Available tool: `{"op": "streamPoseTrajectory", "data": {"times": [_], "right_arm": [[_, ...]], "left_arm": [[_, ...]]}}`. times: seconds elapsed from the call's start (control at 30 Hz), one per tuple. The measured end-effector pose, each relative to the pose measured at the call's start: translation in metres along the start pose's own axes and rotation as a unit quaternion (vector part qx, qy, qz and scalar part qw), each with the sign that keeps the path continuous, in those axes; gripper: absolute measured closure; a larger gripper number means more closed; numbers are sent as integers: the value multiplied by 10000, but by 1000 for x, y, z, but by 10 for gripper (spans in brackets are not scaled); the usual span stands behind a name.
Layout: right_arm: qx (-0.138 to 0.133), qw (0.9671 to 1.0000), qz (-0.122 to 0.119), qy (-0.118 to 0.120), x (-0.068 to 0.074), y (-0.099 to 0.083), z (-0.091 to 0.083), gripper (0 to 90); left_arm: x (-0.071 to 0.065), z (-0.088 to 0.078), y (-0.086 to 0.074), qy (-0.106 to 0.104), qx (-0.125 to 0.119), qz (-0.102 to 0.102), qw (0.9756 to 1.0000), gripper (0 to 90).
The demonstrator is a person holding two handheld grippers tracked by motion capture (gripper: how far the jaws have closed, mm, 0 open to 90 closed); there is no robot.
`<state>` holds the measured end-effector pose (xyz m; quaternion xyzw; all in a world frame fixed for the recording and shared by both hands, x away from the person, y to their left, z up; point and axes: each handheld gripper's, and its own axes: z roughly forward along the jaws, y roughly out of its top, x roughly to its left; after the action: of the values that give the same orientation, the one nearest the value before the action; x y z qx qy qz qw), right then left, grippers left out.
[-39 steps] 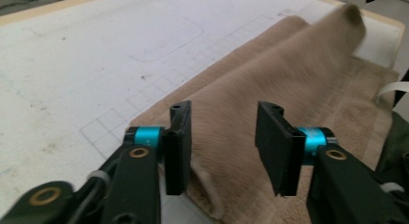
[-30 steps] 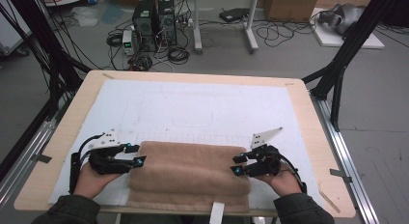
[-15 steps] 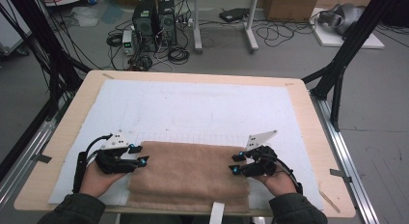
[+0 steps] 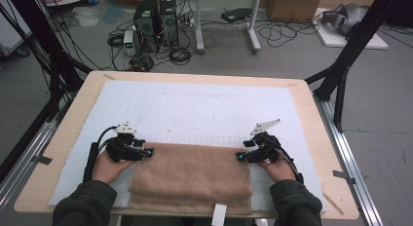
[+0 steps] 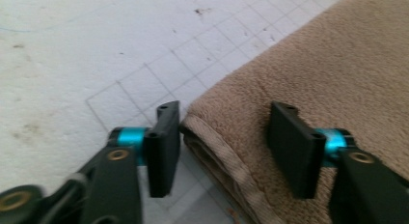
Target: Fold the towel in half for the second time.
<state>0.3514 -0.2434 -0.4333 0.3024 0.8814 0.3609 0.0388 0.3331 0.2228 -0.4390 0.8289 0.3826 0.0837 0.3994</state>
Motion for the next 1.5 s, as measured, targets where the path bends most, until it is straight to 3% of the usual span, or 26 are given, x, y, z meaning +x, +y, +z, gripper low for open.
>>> {"op": "streamPoseTrajectory", "data": {"times": [0.07,0.13,0.17,0.23,0.43,0.6,0.67,0.73,0.77,0.8,0.83,0.87,0.93,0.97,1.03,1.1,1.2,1.3,1.37,1.5], "right_arm": [[21,9995,126,282,-3,-1,2,564],[20,9984,130,542,-1,-2,2,703],[15,9984,46,572,1,0,0,765],[27,9985,-46,540,2,2,-2,786],[-281,9994,-217,51,-2,26,-14,793],[-422,9986,-255,-209,-21,61,-18,792],[-448,9981,-286,-326,-31,74,-20,792],[-496,9972,-298,-475,-44,88,-23,789],[-531,9964,-320,-577,-50,93,-22,757],[-532,9959,-320,-663,-57,97,-21,660],[-502,9955,-234,-764,-62,99,-19,578],[-488,9953,-119,-826,-67,100,-19,554],[-534,9958,8,-743,-68,97,-19,538],[-551,9960,-37,-707,-65,94,-19,540],[-311,9975,-72,-632,-57,90,-18,533],[-487,9970,-69,-595,-45,81,-21,549],[-536,9975,-83,-448,-29,67,-23,555],[-492,9980,-212,-323,-12,52,-21,573],[-380,9983,-261,-350,-4,43,-19,574],[-369,9987,-253,-254,3,22,-14,574]], "left_arm": [[0,-2,-1,-102,-33,50,9999,621],[-3,-4,0,-45,-57,185,9998,725],[-4,-5,0,-21,-65,223,9997,782],[-8,-8,2,124,-184,348,9991,804],[0,-15,22,527,-664,228,9961,811],[21,-16,53,705,-987,-58,9926,813],[27,-14,68,830,-1031,1,9912,814],[36,-7,84,849,-1100,-76,9903,814],[41,-3,89,950,-989,-117,9905,808],[43,1,91,1131,-915,-182,9892,765],[47,3,91,1346,-891,-350,9863,676],[51,2,88,1249,-903,-433,9871,624],[52,1,82,1150,-832,-424,9890,608],[51,-1,79,1069,-782,-365,9905,592],[47,-6,70,986,-887,-271,9908,587],[42,-12,59,852,-884,-227,9922,578],[33,-18,45,729,-884,-160,9933,564],[20,-23,28,529,-915,-80,9944,564],[13,-23,19,516,-864,4,9949,564],[4,-22,6,328,-859,81,9957,576]]}}
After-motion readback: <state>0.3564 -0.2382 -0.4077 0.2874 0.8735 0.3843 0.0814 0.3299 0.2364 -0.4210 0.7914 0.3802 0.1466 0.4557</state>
